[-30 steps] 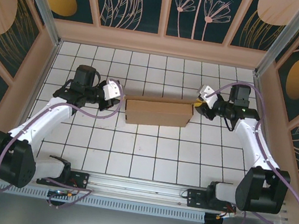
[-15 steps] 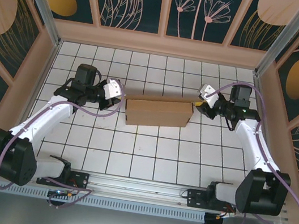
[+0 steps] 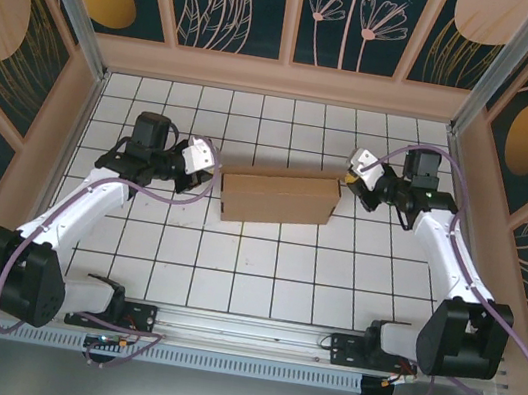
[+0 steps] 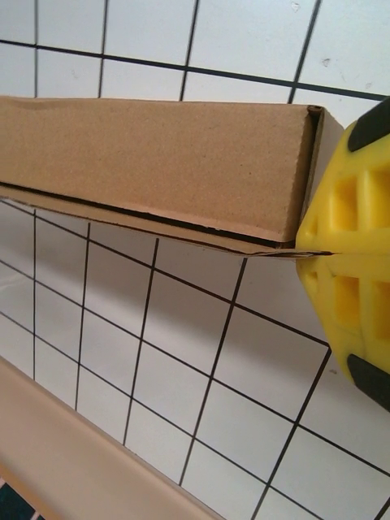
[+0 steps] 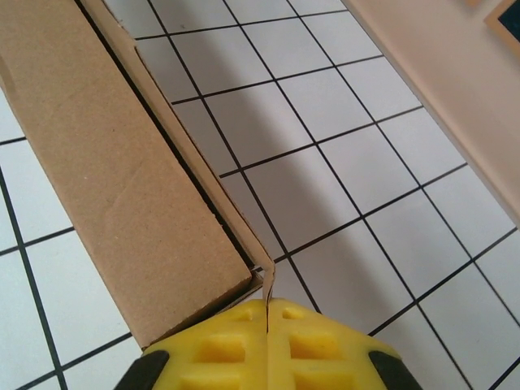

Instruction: Fold the paper box

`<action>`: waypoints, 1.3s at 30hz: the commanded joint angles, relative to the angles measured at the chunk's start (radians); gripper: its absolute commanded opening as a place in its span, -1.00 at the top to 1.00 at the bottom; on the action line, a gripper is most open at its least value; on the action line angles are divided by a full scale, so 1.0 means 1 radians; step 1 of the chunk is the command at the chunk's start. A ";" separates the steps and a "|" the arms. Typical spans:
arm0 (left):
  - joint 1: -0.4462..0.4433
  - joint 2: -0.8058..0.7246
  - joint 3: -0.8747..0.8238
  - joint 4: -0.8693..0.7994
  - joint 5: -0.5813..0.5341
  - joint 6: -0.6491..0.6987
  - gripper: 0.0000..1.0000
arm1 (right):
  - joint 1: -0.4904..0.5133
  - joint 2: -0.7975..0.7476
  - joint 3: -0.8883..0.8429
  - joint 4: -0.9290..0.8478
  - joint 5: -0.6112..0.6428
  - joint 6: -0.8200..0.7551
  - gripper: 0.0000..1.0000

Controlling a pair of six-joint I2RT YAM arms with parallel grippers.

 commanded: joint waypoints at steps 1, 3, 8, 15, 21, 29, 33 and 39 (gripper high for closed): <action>-0.009 -0.035 -0.021 0.107 0.101 -0.094 1.00 | 0.050 -0.005 0.019 -0.008 -0.017 0.032 1.00; -0.009 -0.038 -0.031 0.121 0.133 -0.128 1.00 | 0.060 -0.021 0.003 0.011 -0.026 0.069 1.00; -0.019 -0.062 -0.078 0.185 0.162 -0.216 1.00 | 0.088 -0.043 -0.039 0.028 -0.036 0.127 1.00; -0.023 -0.077 -0.081 0.152 0.131 -0.205 1.00 | 0.092 -0.023 -0.068 0.045 -0.035 0.135 0.76; -0.021 -0.078 -0.075 0.139 0.121 -0.200 1.00 | 0.089 0.001 -0.054 0.054 -0.034 0.131 0.61; -0.022 -0.091 -0.094 0.189 0.119 -0.244 1.00 | 0.086 -0.002 -0.082 0.098 0.007 0.164 1.00; -0.024 -0.124 -0.121 0.294 0.136 -0.383 1.00 | 0.088 -0.030 -0.072 0.140 0.000 0.268 1.00; -0.040 -0.164 -0.153 0.377 0.116 -0.630 1.00 | 0.152 -0.058 -0.090 0.191 0.046 0.418 1.00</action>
